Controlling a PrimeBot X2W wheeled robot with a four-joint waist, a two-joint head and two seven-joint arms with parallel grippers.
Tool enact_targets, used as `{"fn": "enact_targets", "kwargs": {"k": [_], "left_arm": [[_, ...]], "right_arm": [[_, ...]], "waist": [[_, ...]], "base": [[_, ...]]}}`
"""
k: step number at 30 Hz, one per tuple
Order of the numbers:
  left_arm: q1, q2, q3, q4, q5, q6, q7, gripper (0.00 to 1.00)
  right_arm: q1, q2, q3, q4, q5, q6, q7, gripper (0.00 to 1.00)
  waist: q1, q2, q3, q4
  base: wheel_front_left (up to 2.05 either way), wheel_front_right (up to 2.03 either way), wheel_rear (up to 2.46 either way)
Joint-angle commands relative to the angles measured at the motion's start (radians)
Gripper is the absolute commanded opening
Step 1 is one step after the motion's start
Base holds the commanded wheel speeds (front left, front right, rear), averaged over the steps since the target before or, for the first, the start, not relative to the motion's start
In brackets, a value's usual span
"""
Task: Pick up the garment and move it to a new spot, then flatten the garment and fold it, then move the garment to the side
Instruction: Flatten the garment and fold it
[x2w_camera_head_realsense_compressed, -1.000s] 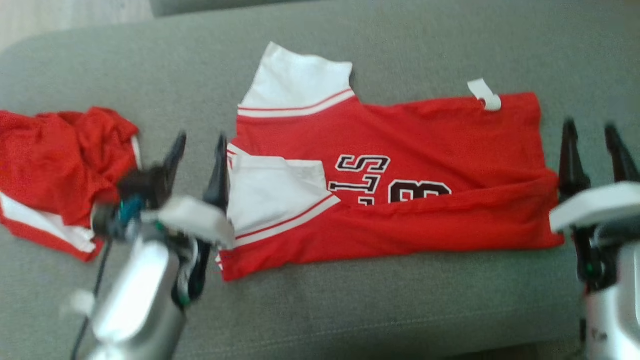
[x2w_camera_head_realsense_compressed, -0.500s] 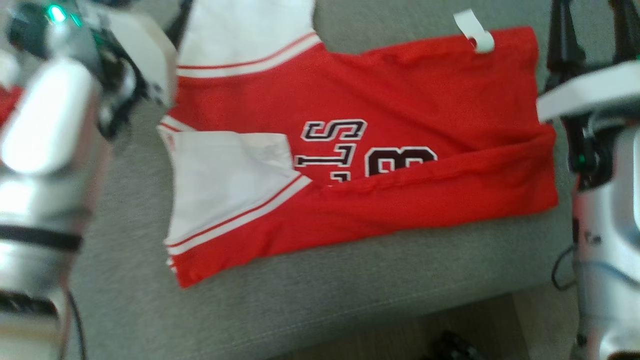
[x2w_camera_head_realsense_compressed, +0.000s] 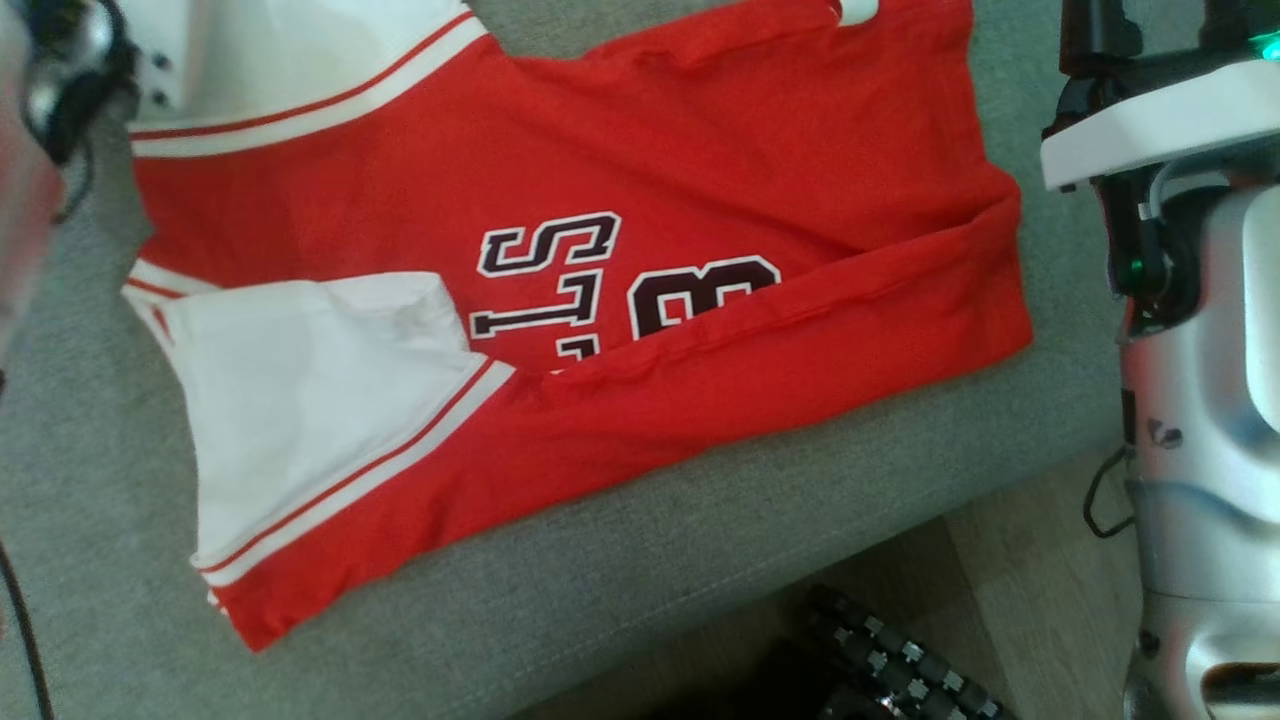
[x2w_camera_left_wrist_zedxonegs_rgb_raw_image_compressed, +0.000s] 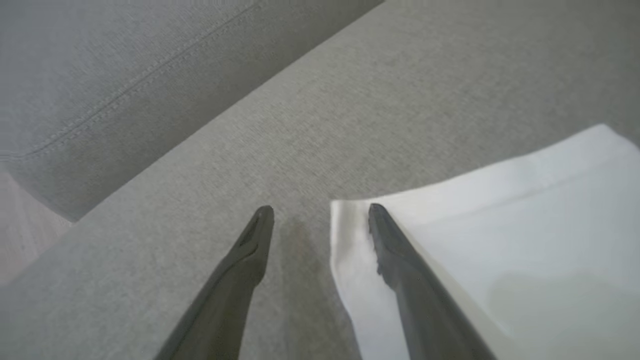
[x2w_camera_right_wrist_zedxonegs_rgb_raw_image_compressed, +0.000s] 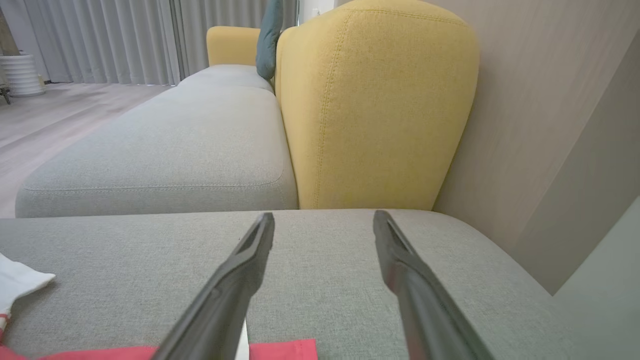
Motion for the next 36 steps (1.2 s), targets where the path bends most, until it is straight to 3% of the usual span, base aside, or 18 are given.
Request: {"fn": "enact_targets", "kwargs": {"k": [1,13,14,15,22,36], "left_arm": [[-0.057,0.043,0.019,-0.001,-0.005,0.002,-0.011,1.0],[-0.051,0.018,-0.091,0.032,-0.128,0.002,-0.007,1.0],[-0.051,0.018,-0.105,0.029,-0.141,0.002,-0.003,0.4],[-0.05,0.017,-0.114,0.025,-0.157,0.002,-0.003,0.0],[-0.048,-0.017,-0.124,0.033,-0.225,0.002,-0.123,0.0],[0.005,-0.079,-0.154,-0.076,-0.293,0.002,-0.279,0.0]], "right_arm": [[-0.008,0.01,0.009,-0.031,0.006,0.007,-0.009,1.0],[-0.002,0.006,-0.019,-0.002,-0.006,0.007,-0.006,1.0],[-0.004,0.007,-0.021,0.002,-0.009,0.007,-0.005,1.0],[-0.005,0.008,-0.022,0.006,-0.009,0.007,-0.003,1.0],[0.0,-0.017,-0.039,0.074,0.017,0.007,0.059,1.0],[-0.037,-0.176,-0.053,0.332,0.072,0.007,0.246,1.0]], "waist": [[-0.0001,0.0001,0.002,-0.006],[-0.0001,0.0001,-0.016,0.003],[-0.0001,0.0001,-0.018,0.005],[-0.0001,0.0001,-0.02,0.007],[-0.0001,0.0001,-0.064,0.058],[-0.0001,0.0001,-0.137,0.244]], "base": [[0.0,0.0,0.0],[0.0,0.0,0.0],[0.0,0.0,0.0],[0.0,0.0,0.0],[0.0,0.0,0.0],[0.0,0.0,0.0]]}}
